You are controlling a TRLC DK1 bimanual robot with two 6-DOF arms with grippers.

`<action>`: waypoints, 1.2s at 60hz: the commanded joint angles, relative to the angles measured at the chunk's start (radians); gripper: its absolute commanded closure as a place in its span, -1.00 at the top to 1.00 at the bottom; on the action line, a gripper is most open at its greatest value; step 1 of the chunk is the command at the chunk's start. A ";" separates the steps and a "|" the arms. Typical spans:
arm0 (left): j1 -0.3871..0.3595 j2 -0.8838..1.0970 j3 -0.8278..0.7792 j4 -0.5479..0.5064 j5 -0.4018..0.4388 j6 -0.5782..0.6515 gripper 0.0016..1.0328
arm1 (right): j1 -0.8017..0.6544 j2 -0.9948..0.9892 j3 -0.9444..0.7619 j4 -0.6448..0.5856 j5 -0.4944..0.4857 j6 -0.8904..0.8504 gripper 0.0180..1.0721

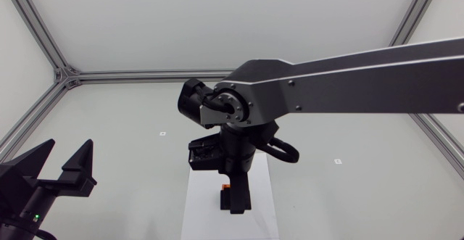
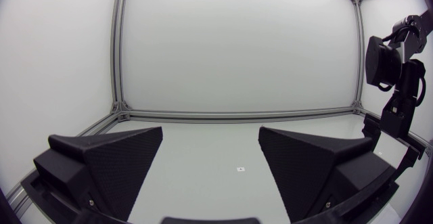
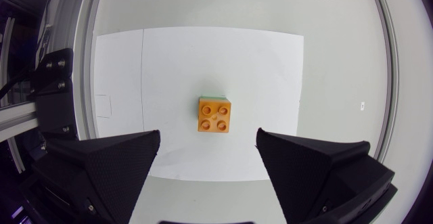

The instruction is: Pick up the orange 2x2 brick with the right arm and stack it on top of the green 2x2 brick in the center

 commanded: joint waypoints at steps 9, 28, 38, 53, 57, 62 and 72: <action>0.002 -0.008 -0.041 -0.013 0.004 0.013 0.92 | -0.043 -0.160 -0.032 -0.027 0.006 0.032 0.93; 0.002 -0.008 -0.041 -0.015 0.004 0.013 0.92 | -0.293 -0.424 -0.189 0.033 0.017 0.094 0.93; 0.002 -0.008 -0.041 -0.015 0.004 0.013 0.92 | -0.475 -0.547 -0.301 0.136 0.017 0.100 0.93; 0.002 -0.008 -0.041 -0.015 0.004 0.013 0.92 | -0.722 -0.691 -0.447 0.243 -0.036 0.048 0.93; 0.002 -0.008 -0.041 -0.015 0.004 0.013 0.92 | -0.758 -0.723 -0.476 0.256 -0.045 0.048 0.93; 0.002 -0.008 -0.041 -0.015 0.004 0.013 0.92 | -0.796 -0.771 -0.509 0.277 -0.045 0.094 0.93; 0.002 -0.008 -0.041 -0.015 0.004 0.013 0.92 | -0.856 -0.888 -0.585 0.303 -0.043 0.131 0.93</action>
